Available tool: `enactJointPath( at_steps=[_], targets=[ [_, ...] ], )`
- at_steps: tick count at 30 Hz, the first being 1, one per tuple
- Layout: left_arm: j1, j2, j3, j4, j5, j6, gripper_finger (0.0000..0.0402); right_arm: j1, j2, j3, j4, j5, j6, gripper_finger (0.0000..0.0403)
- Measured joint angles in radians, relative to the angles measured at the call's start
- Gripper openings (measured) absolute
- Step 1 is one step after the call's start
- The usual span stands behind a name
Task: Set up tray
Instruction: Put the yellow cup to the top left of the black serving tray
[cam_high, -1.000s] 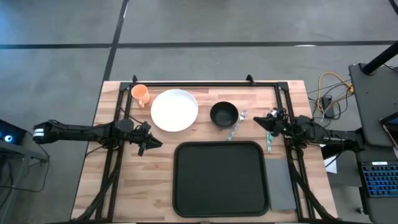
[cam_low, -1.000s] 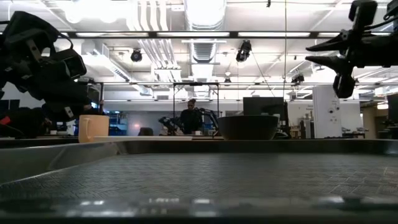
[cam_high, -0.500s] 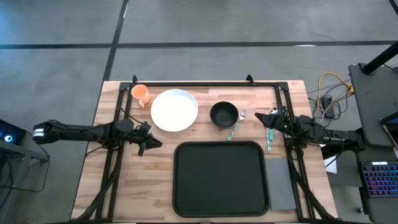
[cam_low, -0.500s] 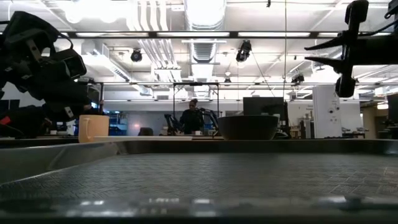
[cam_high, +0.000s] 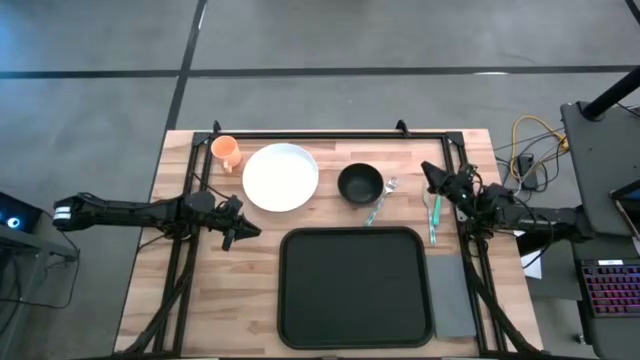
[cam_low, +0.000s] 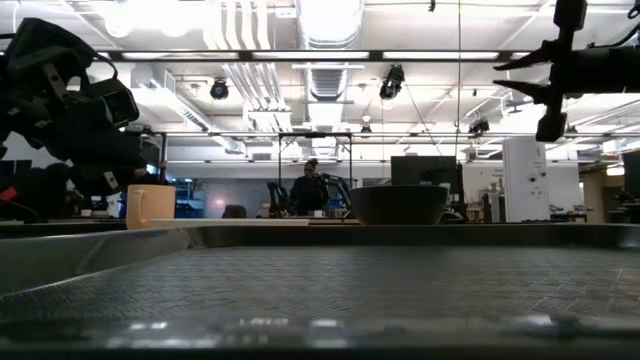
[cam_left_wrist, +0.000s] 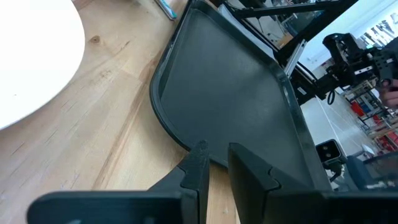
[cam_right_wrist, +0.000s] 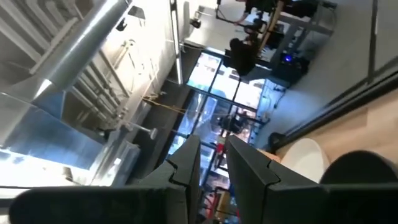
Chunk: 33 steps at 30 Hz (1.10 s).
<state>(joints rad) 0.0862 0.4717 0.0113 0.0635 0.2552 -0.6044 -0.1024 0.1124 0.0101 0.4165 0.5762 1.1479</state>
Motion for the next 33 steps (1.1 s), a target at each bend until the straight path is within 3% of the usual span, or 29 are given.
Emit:
enactJointPath(
  at_steps=[6,21,26,33],
  targets=[
    [0.000,0.000,0.000,0.000,0.000,0.000,0.0040,0.000,0.156,0.004,0.219,-0.001,-0.003,0.0068],
    [0.000,0.000,0.000,0.000,0.000,0.000,0.0040,-0.053,0.700,0.205,0.215,-0.083,-0.021,0.0068],
    [0.000,0.000,0.000,0.000,0.000,0.000,0.0040,-0.129,0.761,0.216,0.201,-0.180,0.025,0.0068],
    [0.000,0.000,0.000,0.000,0.000,0.000,0.0040,-0.209,0.751,0.215,0.158,-0.368,0.048,0.0068]
  ],
)
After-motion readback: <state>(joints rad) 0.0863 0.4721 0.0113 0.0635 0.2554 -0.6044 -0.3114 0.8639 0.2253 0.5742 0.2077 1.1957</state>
